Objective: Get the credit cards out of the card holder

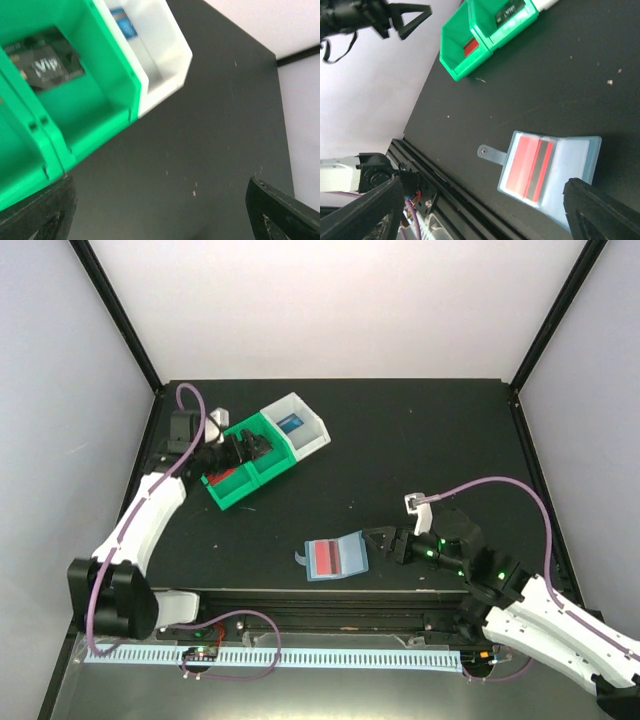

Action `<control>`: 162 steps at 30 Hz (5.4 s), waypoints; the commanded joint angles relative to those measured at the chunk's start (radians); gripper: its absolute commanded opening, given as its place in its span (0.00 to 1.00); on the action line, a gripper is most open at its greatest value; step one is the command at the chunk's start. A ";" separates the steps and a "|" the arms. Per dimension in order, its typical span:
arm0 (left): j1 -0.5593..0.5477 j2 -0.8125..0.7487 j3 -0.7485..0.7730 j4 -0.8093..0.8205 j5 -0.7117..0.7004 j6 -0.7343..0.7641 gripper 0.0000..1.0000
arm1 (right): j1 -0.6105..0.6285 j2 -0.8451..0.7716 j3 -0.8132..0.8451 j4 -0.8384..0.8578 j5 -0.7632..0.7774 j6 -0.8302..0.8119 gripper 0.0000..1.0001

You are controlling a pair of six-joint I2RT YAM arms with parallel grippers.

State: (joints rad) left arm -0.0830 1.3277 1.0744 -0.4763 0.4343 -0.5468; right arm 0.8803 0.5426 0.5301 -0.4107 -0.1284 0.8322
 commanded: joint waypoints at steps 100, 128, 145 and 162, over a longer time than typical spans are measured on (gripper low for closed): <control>-0.608 -0.213 -0.869 0.887 0.131 -0.472 0.66 | 0.180 0.959 -0.168 0.787 -0.024 0.209 0.06; -0.608 -0.173 -0.852 0.834 0.123 -0.447 0.72 | 0.181 0.918 -0.171 0.750 0.002 0.211 0.06; -0.607 -0.111 -0.846 0.904 0.153 -0.463 0.70 | 0.181 0.902 -0.170 0.743 0.015 0.216 0.06; -0.609 -0.072 -0.826 0.933 0.169 -0.470 0.59 | 0.181 0.929 -0.173 0.793 -0.012 0.219 0.06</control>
State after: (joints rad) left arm -0.6849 1.2457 0.2131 0.4206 0.5877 -1.0229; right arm 1.0561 1.4616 0.3672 0.3481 -0.1410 1.0485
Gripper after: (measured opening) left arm 0.592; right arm 0.064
